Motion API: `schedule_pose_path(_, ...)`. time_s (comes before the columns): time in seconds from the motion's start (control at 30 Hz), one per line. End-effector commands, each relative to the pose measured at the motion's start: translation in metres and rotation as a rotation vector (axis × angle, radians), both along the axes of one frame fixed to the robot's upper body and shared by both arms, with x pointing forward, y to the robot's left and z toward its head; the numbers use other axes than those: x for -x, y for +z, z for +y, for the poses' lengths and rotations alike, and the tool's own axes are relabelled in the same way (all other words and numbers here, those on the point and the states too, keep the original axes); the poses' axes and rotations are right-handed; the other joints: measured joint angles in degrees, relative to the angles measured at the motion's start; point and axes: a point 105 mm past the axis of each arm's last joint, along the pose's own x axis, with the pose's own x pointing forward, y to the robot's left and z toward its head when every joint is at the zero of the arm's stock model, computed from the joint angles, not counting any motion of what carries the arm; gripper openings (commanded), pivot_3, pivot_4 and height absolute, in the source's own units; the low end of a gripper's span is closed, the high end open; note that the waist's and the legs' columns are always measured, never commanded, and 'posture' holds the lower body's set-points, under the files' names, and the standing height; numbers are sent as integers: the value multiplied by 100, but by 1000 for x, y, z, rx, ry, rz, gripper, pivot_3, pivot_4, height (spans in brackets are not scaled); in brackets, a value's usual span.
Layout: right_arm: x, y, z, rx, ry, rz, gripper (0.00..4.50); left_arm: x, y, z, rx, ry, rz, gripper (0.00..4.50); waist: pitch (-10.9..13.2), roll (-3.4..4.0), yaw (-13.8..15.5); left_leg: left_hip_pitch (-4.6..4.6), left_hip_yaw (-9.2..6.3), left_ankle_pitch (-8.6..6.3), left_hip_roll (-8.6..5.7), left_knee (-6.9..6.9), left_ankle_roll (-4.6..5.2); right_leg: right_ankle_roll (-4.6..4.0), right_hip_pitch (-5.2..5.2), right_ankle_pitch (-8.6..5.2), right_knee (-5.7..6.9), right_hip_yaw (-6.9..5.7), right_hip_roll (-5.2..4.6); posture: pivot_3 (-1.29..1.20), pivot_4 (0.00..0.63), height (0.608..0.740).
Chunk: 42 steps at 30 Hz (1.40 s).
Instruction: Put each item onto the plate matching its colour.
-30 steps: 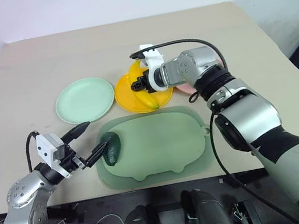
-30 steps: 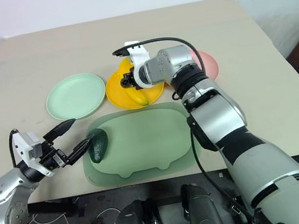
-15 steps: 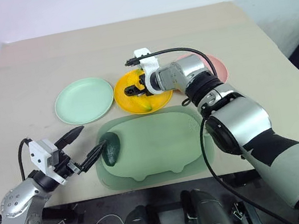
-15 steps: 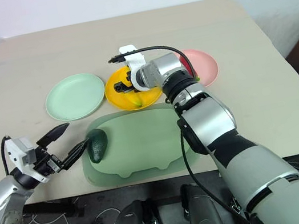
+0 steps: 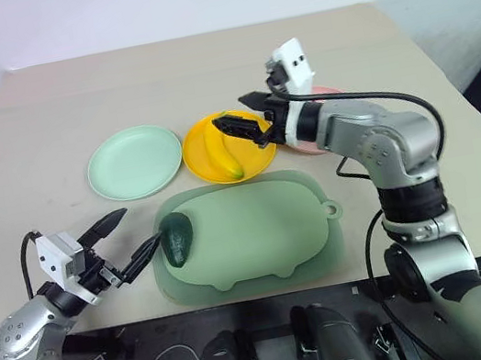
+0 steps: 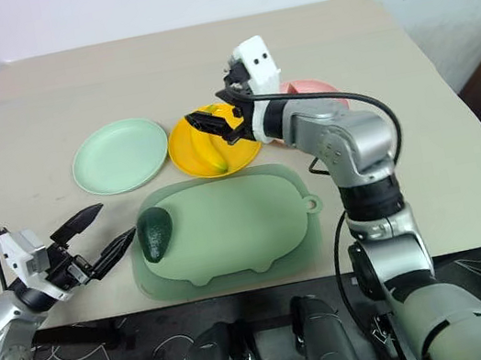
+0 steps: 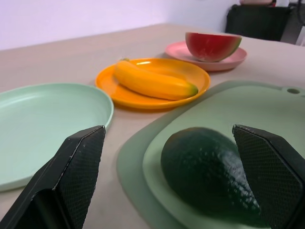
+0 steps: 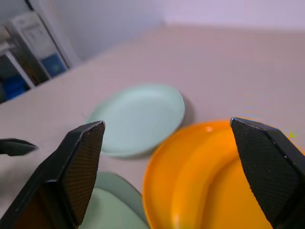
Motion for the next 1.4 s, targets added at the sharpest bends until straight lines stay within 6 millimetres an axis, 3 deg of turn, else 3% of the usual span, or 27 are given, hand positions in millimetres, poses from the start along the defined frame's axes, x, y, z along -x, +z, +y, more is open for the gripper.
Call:
schedule_pose_path(0.03,22,1,-13,-24,13,-105,4462,1,10,-4,12,-6,-34,4500,-1,-1,17,0,-1,0,-1,0,0,-1,2,-1,-3,-1,0,0,150,696)
schedule_pose_path(0.17,60,-21,-17,47,144,-155,4462,4,9,-7,30,-21,7,4500,0,-2,34,-2,-1,-1,-4,0,1,-3,4,-3,-11,-1,-2,0,150,696)
schedule_pose_path(0.3,82,-49,-23,125,236,-109,4462,8,8,-7,35,-29,23,4500,-1,-3,13,6,-4,0,0,0,0,-9,10,-9,-12,-1,2,0,150,696)
schedule_pose_path(0.43,91,-59,-28,160,284,-98,4462,12,7,-9,38,-43,31,4500,0,-4,17,6,-10,-1,-1,0,2,-1,18,-25,-28,-5,2,0,150,696)
schedule_pose_path(0.83,92,-47,-15,152,331,-137,4462,14,3,-10,22,-59,33,4500,0,-4,51,5,-25,-5,-1,0,8,-25,46,-14,-74,-19,4,0,150,696)
schedule_pose_path(1.03,90,-53,-15,205,337,-147,4462,13,4,-17,16,-96,41,4500,0,-4,57,5,-26,-5,-2,-1,8,-27,50,-14,-78,-20,4,0,150,696)
schedule_pose_path(1.4,85,-62,-22,220,278,-138,4462,-8,-5,-48,16,-180,163,4500,0,-4,175,6,-28,-4,-2,0,7,-27,55,-12,-80,-23,6,0,150,696)
